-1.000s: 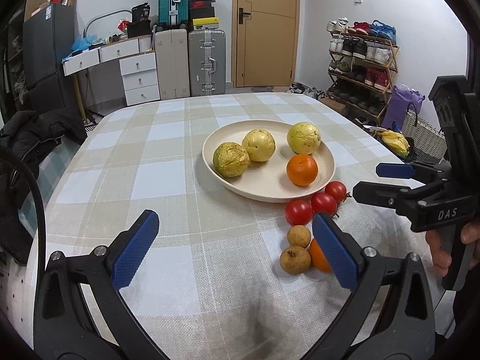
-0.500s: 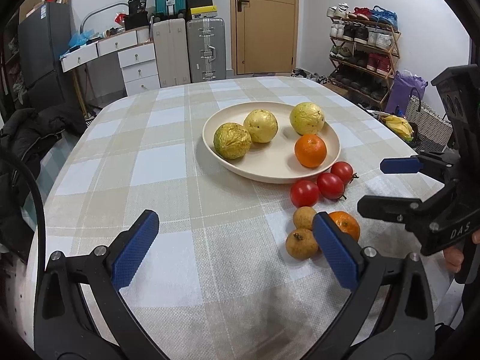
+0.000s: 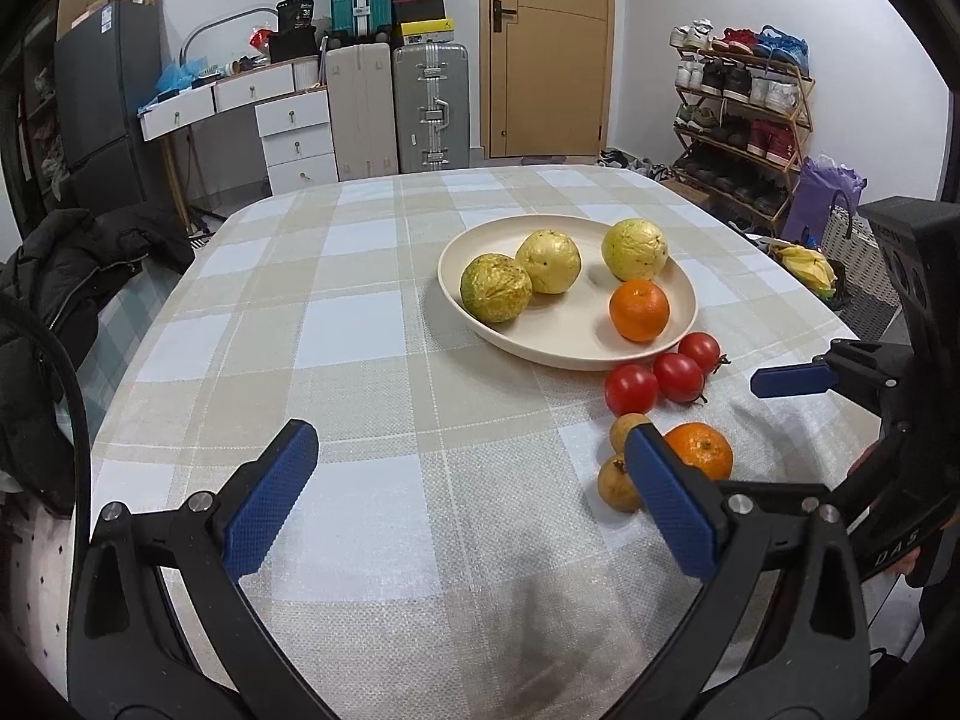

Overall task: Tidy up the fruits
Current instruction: 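Move the right gripper to the loose orange and close on it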

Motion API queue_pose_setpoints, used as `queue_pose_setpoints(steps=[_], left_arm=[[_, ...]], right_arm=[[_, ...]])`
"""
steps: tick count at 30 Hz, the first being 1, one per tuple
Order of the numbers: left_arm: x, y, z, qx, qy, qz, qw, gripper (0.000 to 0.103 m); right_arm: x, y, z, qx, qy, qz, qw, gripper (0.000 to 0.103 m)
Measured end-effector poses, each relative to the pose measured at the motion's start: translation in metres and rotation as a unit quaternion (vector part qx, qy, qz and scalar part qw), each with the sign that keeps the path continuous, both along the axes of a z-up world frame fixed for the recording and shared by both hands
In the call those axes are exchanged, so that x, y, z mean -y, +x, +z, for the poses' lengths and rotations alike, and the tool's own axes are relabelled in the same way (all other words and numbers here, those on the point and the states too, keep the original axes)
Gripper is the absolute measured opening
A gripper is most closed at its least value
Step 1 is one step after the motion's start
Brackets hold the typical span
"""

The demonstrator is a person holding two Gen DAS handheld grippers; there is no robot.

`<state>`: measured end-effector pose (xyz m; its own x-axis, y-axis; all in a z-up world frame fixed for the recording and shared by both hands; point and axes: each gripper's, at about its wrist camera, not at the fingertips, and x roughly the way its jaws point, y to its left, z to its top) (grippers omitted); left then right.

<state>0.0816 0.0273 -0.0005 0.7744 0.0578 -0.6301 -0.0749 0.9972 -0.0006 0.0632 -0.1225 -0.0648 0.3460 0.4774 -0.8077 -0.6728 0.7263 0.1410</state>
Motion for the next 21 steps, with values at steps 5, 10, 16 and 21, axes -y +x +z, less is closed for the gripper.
queue_pose_setpoints(steps=[5, 10, 16, 21], left_arm=[[0.002, 0.001, -0.002, -0.004, 0.001, -0.003, 1.0, 0.102], [0.002, 0.001, -0.003, -0.005, 0.0, -0.003, 1.0, 0.102], [0.003, 0.002, -0.006, -0.007, 0.001, -0.006, 1.0, 0.102], [0.005, 0.003, -0.009, -0.008, 0.004, -0.008, 0.9999, 0.102]], right_arm=[[-0.007, -0.006, -0.003, -0.013, 0.008, 0.028, 1.0, 0.097], [-0.013, -0.011, -0.007, -0.012, 0.004, 0.039, 0.999, 0.077], [-0.015, -0.013, -0.008, -0.016, 0.015, 0.048, 0.999, 0.069], [-0.018, -0.017, -0.007, -0.003, 0.012, 0.051, 0.999, 0.047]])
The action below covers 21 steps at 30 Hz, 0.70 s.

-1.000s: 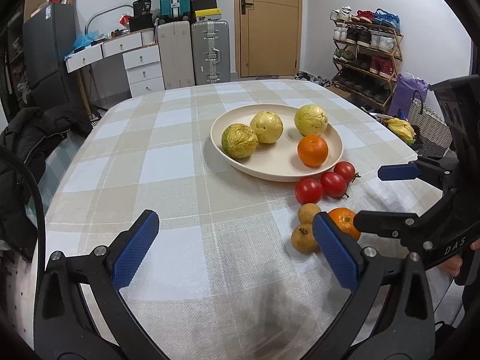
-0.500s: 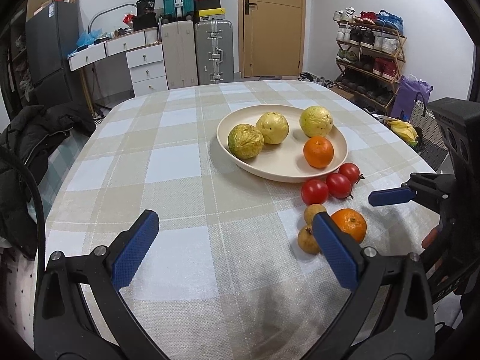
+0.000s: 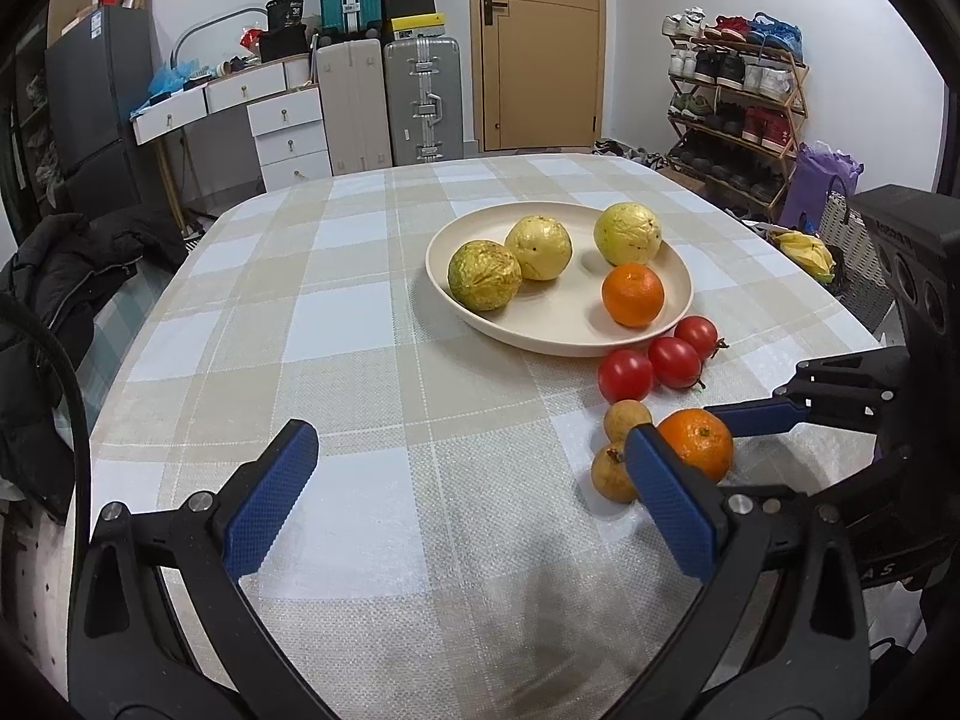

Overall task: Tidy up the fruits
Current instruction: 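Move the right gripper to the loose orange and close on it, then close the left gripper on a small brown round fruit while the right gripper lifts the orange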

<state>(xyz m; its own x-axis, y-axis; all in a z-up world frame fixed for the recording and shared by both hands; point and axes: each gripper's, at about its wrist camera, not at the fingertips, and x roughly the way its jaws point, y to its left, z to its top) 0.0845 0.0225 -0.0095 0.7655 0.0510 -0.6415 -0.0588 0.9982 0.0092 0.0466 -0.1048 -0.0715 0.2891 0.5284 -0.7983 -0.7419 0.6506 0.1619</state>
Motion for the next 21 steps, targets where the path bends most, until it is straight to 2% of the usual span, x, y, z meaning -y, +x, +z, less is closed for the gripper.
queue_pose_setpoints(steps=[2, 6, 16, 21], left_arm=[[0.0, 0.0, 0.0, -0.001, -0.001, -0.001, 1.0, 0.102], [0.001, 0.0, -0.001, -0.001, -0.001, -0.001, 1.0, 0.102], [0.01, 0.002, -0.006, -0.016, 0.004, -0.022, 0.9996, 0.102], [0.016, 0.006, -0.012, -0.038, -0.018, -0.048, 0.998, 0.102]], right_arm=[[0.001, 0.0, 0.0, 0.0, 0.001, 0.0, 1.0, 0.043], [0.004, 0.0, 0.004, 0.011, 0.001, 0.002, 1.0, 0.042], [0.022, 0.01, 0.022, 0.025, 0.033, -0.032, 0.999, 0.042], [0.029, 0.013, 0.026, 0.025, 0.042, -0.044, 0.998, 0.042]])
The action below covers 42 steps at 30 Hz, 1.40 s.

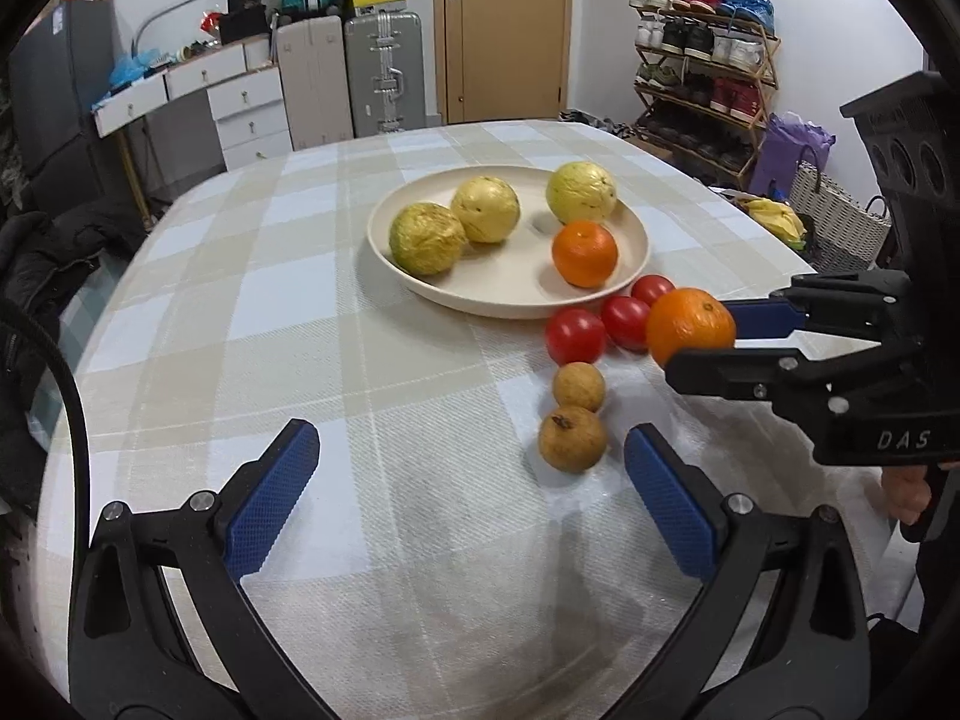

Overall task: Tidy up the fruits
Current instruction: 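Close the left gripper on a small brown round fruit while the right gripper lifts the orange, then carry the brown fruit and the orange toward the cream plate with both grippers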

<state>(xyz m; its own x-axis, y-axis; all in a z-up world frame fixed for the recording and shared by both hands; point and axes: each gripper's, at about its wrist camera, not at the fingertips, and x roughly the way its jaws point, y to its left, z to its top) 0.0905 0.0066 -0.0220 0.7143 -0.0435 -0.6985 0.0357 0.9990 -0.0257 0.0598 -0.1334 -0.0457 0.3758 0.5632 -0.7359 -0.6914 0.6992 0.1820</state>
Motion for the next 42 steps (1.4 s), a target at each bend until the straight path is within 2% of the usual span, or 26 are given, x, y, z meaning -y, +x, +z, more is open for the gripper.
queue_pose_setpoints(steps=[3, 8, 13, 15, 17, 20, 24, 25, 42], left_arm=[[0.006, 0.003, -0.004, -0.01, -0.007, -0.017, 0.9998, 0.099], [0.016, 0.009, -0.013, -0.031, 0.007, -0.034, 0.9989, 0.078], [0.018, 0.014, -0.018, -0.041, 0.003, -0.045, 0.9982, 0.074], [0.018, 0.017, -0.019, -0.046, 0.0, -0.047, 0.9978, 0.067], [0.018, 0.019, -0.022, -0.054, -0.007, -0.053, 0.9971, 0.053], [0.02, 0.02, -0.022, -0.057, -0.018, -0.064, 0.9962, 0.039], [0.023, 0.019, -0.022, -0.056, -0.018, -0.077, 0.9953, 0.031], [0.025, 0.018, -0.022, -0.055, -0.018, -0.08, 0.9951, 0.026], [0.022, 0.012, -0.01, -0.026, -0.023, -0.077, 0.9964, 0.024]], right_arm=[[0.002, 0.002, 0.0, -0.001, 0.001, -0.003, 1.0, 0.042], [0.003, 0.004, -0.002, -0.006, 0.002, -0.003, 1.0, 0.042], [0.004, 0.004, -0.004, -0.008, 0.001, -0.003, 1.0, 0.042], [0.005, 0.003, -0.003, -0.008, 0.0, -0.003, 1.0, 0.042], [0.004, 0.002, -0.004, -0.008, 0.0, -0.002, 1.0, 0.042], [0.004, 0.002, -0.004, -0.008, 0.0, -0.001, 1.0, 0.042], [0.003, 0.003, -0.006, -0.008, -0.002, 0.001, 1.0, 0.042], [0.003, 0.003, -0.006, -0.009, -0.003, 0.0, 1.0, 0.042], [0.007, 0.006, -0.003, -0.002, 0.006, -0.011, 1.0, 0.042]])
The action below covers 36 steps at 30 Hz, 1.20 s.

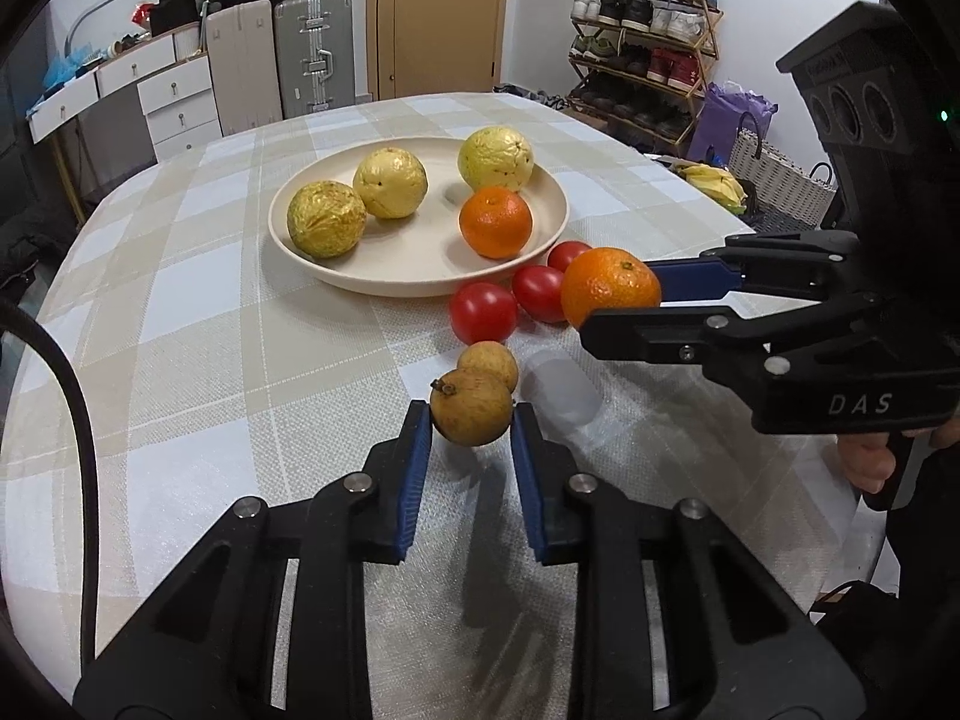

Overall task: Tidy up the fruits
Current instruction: 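Carry the brown fruit and the orange toward the cream plate with both grippers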

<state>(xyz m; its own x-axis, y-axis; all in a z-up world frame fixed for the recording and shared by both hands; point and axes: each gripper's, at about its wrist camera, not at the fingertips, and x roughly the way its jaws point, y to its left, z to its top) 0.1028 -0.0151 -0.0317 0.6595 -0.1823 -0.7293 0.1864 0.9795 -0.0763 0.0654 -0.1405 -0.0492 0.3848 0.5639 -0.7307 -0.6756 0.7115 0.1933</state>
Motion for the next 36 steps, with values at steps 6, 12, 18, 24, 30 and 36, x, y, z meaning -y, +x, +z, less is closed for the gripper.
queue_pose_setpoints(steps=[6, 12, 18, 24, 30, 36], left_arm=[[-0.006, -0.005, 0.011, 0.022, -0.004, 0.009, 0.9997, 0.024], [-0.012, -0.008, 0.018, 0.036, -0.009, 0.024, 0.999, 0.024], [-0.015, -0.011, 0.025, 0.051, -0.005, 0.034, 0.9981, 0.024], [-0.016, -0.014, 0.031, 0.064, -0.005, 0.038, 0.9972, 0.024], [-0.019, -0.014, 0.036, 0.074, -0.007, 0.044, 0.9963, 0.024], [-0.02, -0.011, 0.042, 0.084, -0.004, 0.051, 0.9952, 0.024]], right_arm=[[0.004, 0.001, 0.005, 0.008, 0.009, -0.006, 1.0, 0.042], [0.01, 0.003, 0.009, 0.013, 0.02, -0.016, 1.0, 0.042], [0.019, 0.007, 0.015, 0.023, 0.036, -0.038, 0.998, 0.042], [0.029, 0.012, 0.02, 0.033, 0.052, -0.066, 0.996, 0.042], [0.037, 0.016, 0.022, 0.035, 0.06, -0.08, 0.994, 0.042], [0.038, 0.016, 0.023, 0.04, 0.058, -0.086, 0.994, 0.042]])
